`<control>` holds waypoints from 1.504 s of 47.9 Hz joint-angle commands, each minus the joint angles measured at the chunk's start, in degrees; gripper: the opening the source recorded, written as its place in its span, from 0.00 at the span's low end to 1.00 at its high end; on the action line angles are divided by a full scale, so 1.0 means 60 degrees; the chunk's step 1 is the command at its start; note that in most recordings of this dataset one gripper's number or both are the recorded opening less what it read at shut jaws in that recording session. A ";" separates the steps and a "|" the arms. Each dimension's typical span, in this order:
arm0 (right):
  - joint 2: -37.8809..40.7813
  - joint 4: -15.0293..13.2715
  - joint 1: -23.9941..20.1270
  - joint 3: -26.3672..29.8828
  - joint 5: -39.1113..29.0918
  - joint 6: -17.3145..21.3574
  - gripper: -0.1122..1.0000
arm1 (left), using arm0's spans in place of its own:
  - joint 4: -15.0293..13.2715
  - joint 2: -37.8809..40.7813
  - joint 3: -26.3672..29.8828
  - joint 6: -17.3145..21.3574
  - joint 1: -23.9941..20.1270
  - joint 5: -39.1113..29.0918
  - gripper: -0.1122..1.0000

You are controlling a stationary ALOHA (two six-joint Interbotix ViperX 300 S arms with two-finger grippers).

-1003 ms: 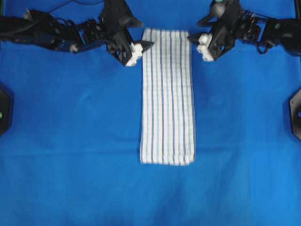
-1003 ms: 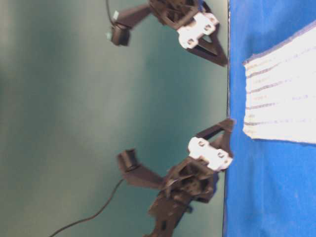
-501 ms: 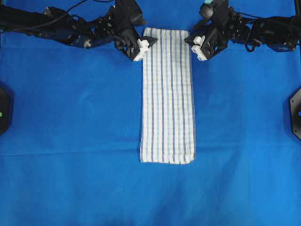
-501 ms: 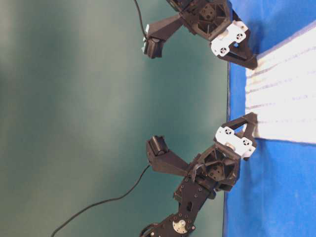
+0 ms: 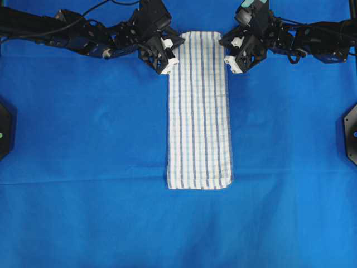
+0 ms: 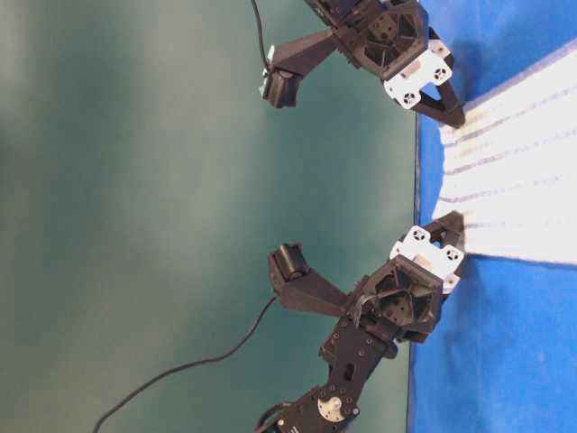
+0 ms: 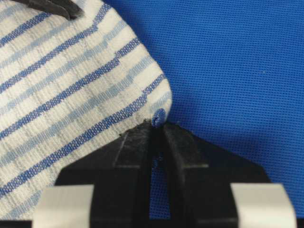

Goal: Fold the blue towel.
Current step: 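Fold the far end of the strip toward the near end with both grippers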

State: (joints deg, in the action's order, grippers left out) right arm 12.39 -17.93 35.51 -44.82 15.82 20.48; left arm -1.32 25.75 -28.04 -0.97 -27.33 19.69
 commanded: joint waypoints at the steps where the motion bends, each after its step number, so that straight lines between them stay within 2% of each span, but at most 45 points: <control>1: -0.0117 0.0044 -0.0029 0.0044 0.0044 0.0029 0.17 | -0.0029 -0.0132 0.0088 0.0088 -0.0073 -0.0073 0.13; 13: -0.0439 0.0205 0.0059 0.0103 0.0220 0.0029 0.17 | -0.0029 -0.0703 0.0249 0.0498 -0.0234 -0.0557 0.13; 29: -0.0747 0.0190 0.0645 0.0410 0.0161 -0.0029 0.17 | -0.0029 -0.0820 0.0762 0.1289 -0.0615 -0.1084 0.13; 45: -0.1436 0.0190 0.0571 0.0190 -0.0029 -0.0015 0.17 | -0.0029 -0.1333 0.0615 0.1333 -0.0410 -0.1143 0.13; 55: -0.2607 0.0205 -0.0117 -0.0498 -0.0439 0.0029 0.17 | -0.0015 -0.2197 -0.0103 0.1348 0.0234 -0.1157 0.13; 72: -0.4585 0.0264 -0.2168 -0.1567 -0.1230 0.0161 0.17 | -0.0029 -0.3735 -0.1714 0.1289 0.1846 -0.0894 0.13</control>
State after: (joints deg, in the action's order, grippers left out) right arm -12.48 -16.70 24.79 -53.79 9.58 21.53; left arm -1.41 6.15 -37.18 6.94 -17.93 13.45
